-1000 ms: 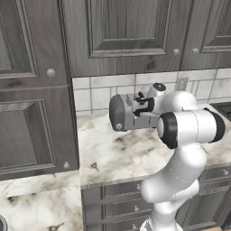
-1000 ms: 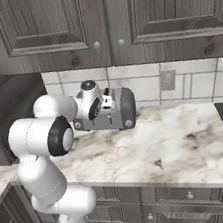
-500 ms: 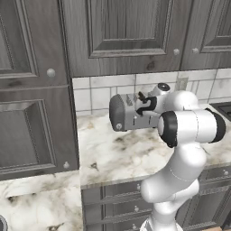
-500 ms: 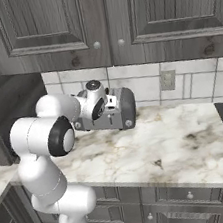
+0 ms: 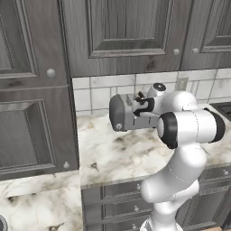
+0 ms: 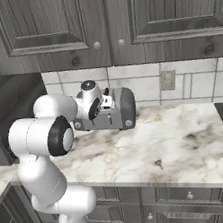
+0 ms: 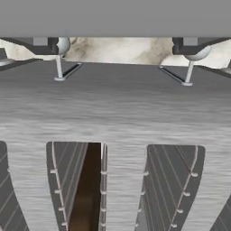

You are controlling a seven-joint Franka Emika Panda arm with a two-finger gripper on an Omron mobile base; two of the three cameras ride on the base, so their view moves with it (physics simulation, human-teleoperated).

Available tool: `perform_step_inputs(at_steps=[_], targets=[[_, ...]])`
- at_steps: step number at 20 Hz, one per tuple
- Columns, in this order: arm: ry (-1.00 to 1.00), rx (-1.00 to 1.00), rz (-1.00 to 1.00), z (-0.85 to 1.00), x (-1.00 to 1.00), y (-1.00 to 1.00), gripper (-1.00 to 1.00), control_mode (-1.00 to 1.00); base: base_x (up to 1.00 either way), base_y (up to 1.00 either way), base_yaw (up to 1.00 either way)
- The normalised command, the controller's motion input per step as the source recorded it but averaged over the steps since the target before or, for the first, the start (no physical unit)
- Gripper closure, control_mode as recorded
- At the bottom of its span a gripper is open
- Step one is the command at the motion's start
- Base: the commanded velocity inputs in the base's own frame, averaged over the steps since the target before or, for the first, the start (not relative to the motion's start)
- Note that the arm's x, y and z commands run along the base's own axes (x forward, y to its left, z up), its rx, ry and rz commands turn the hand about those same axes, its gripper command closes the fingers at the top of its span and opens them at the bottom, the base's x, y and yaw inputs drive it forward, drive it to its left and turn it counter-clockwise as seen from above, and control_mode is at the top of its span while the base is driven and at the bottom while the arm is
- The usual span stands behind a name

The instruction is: Start the toaster. Once the lever pops up, take the bread to the plate on the dining counter.

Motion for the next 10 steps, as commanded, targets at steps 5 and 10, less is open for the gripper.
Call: perform_step_inputs(at_steps=[5, 10], targets=[[0.0, 0.0, 0.0, 0.0, 0.0, -0.11, -1.0, -1.0, 0.0, 0.0, 0.0], [0.0, 0.0, 0.0, 0.0, 0.0, -0.1, -1.0, -1.0, 0.0, 0.0, 0.0]])
